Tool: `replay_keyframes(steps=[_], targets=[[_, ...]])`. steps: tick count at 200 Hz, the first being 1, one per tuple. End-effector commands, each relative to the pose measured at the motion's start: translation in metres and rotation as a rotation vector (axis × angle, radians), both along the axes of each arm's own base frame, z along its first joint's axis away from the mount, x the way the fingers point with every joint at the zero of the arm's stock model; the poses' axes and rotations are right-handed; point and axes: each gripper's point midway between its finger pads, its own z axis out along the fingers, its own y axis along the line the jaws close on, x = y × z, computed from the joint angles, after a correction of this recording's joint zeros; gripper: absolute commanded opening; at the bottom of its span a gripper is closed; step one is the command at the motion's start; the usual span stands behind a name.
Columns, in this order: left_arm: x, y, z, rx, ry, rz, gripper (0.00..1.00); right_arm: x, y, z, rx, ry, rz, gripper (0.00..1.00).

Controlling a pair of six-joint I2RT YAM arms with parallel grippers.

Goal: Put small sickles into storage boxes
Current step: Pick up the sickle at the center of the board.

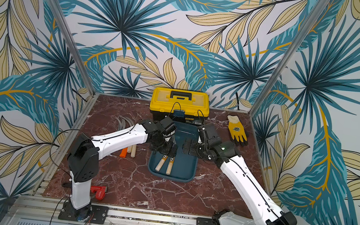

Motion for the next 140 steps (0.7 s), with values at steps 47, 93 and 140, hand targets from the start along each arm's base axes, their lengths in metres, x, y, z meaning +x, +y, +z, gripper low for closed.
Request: replay_keyframes(steps=[47,93,140], targets=[[0.017,0.035,0.051,-0.059,-0.093,0.104,1.00,0.012,0.023,0.024,0.111,-0.042,0.043,1.00],[0.019,0.068,0.056,-0.055,-0.104,0.168,0.99,0.021,0.043,0.039,0.153,-0.093,0.087,1.00],[0.017,0.098,0.046,-0.026,-0.087,0.227,0.99,0.026,0.064,0.040,0.154,-0.091,0.132,1.00]])
